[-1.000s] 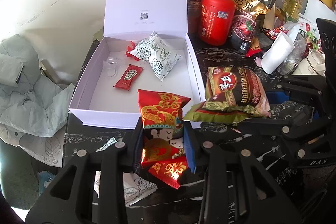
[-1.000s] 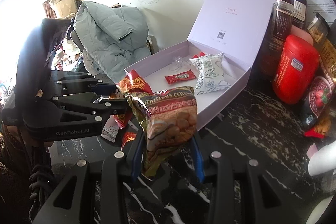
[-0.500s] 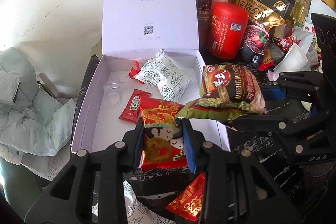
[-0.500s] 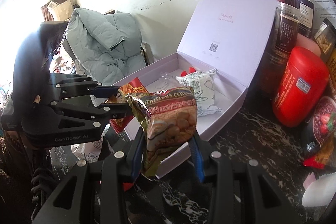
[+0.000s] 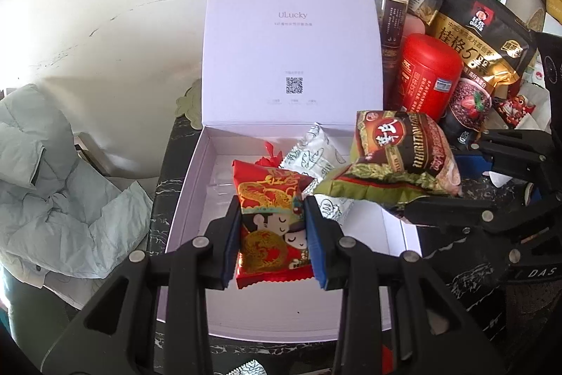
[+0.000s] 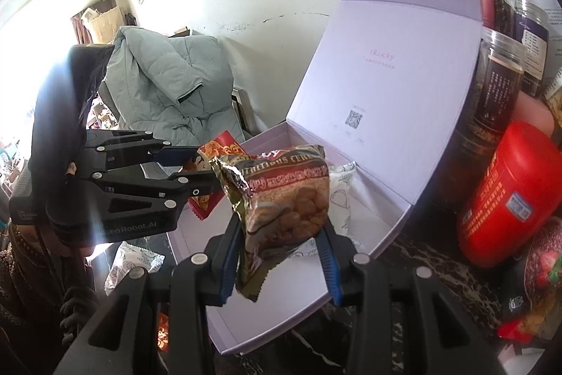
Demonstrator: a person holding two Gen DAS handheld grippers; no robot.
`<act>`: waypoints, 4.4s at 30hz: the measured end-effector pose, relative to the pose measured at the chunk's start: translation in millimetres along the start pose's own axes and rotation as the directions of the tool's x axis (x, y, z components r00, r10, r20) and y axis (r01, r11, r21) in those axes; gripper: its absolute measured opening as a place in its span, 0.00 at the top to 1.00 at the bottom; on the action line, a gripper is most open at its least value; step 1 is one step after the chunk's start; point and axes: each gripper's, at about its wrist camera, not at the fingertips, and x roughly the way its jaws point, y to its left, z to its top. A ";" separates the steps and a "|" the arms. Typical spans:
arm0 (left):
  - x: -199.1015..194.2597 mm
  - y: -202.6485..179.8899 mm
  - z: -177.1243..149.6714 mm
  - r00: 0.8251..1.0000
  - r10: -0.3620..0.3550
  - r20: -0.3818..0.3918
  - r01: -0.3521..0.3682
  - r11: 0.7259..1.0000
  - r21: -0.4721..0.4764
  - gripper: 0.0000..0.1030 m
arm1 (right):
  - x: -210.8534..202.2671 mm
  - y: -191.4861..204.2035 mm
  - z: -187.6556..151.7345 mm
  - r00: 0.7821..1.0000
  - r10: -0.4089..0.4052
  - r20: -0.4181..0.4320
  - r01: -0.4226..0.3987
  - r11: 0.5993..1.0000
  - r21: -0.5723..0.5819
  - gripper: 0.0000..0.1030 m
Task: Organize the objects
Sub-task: 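Carry the cartoon snack bag and cereal bag over the lavender box with both grippers, then lower the cartoon bag into the box with the left gripper while the right drops the cereal bag, then withdraw both grippers from the box back over the table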
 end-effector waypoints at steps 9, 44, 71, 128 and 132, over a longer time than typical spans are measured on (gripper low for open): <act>18.6 16.7 12.5 1.000 0.013 -0.010 -0.013 0.999 -0.030 0.69 | 17.8 -11.9 22.2 1.000 0.001 0.006 -0.001 1.000 0.024 0.60; 99.8 15.9 -11.5 0.976 0.039 -0.212 -0.046 0.999 -0.027 0.69 | 80.1 -32.9 15.7 0.997 -0.030 -0.072 0.034 0.998 0.057 0.58; 93.1 21.6 -6.8 0.976 0.046 -0.211 -0.065 0.994 -0.088 0.42 | 59.1 -26.9 23.1 0.997 -0.075 -0.031 0.076 0.996 0.035 0.50; -89.8 -0.5 -19.4 0.992 0.120 -0.045 -0.125 0.983 -0.131 0.35 | -83.2 49.2 10.4 0.988 -0.137 0.071 0.135 0.990 0.034 0.48; -103.5 -3.5 -23.6 0.992 0.123 -0.031 -0.126 0.983 -0.136 0.33 | -95.7 55.5 6.7 0.987 -0.137 0.085 0.134 0.990 0.035 0.47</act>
